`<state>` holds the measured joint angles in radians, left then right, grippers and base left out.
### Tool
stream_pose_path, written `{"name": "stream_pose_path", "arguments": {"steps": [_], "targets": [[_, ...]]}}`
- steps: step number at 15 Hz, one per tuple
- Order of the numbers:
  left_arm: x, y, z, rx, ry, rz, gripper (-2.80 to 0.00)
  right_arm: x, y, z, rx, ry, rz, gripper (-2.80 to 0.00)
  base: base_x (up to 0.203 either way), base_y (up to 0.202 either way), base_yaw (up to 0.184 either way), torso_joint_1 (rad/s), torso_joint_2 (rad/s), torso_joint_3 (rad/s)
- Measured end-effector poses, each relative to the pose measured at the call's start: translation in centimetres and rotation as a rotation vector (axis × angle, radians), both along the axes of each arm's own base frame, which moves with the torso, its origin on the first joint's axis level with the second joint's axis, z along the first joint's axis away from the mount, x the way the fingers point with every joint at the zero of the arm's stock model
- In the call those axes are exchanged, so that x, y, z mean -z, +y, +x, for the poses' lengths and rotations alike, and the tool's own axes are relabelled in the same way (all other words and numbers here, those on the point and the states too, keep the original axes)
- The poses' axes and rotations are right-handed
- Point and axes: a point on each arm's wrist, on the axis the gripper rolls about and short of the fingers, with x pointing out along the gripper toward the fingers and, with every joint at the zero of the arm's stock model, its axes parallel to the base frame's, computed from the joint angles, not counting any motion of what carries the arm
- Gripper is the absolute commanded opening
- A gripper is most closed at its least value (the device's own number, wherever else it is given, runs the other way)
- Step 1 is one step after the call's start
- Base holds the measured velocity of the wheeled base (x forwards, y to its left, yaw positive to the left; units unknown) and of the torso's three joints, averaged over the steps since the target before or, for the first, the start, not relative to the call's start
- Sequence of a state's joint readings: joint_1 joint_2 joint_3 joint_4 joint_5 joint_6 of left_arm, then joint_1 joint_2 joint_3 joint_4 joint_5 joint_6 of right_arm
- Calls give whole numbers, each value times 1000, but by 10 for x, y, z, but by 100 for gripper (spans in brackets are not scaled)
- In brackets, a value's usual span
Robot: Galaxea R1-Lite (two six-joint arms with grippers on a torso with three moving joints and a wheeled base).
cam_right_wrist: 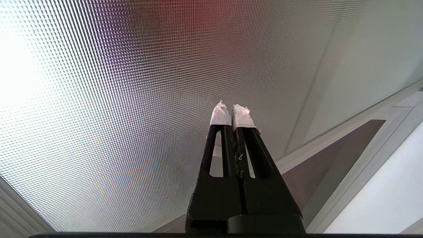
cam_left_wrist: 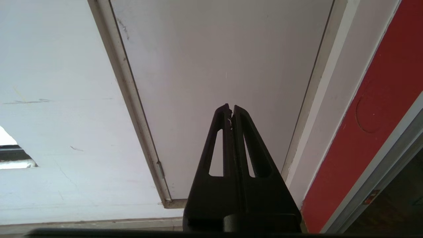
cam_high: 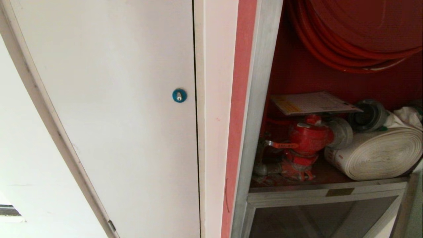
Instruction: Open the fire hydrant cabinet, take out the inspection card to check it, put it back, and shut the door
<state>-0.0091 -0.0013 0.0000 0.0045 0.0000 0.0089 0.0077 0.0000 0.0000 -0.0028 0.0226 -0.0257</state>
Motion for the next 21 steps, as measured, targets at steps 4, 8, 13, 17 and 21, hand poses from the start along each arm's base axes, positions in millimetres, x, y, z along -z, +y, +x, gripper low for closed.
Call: {"name": "stream_pose_path", "arguments": {"steps": [4,8,13,17,21], "targets": [[0,0,0,0,0,0,-280,0,0,0,0,0,0,-280,0,0,0,0,0,0],[0,0,0,0,0,0,-280,0,0,0,0,0,0,-280,0,0,0,0,0,0],[0,0,0,0,0,0,-280,0,0,0,0,0,0,-280,0,0,0,0,0,0],[0,0,0,0,0,0,-280,0,0,0,0,0,-1,-280,0,0,0,0,0,0],[0,0,0,0,0,1,-280,0,0,0,0,0,0,-280,0,0,0,0,0,0]]}}
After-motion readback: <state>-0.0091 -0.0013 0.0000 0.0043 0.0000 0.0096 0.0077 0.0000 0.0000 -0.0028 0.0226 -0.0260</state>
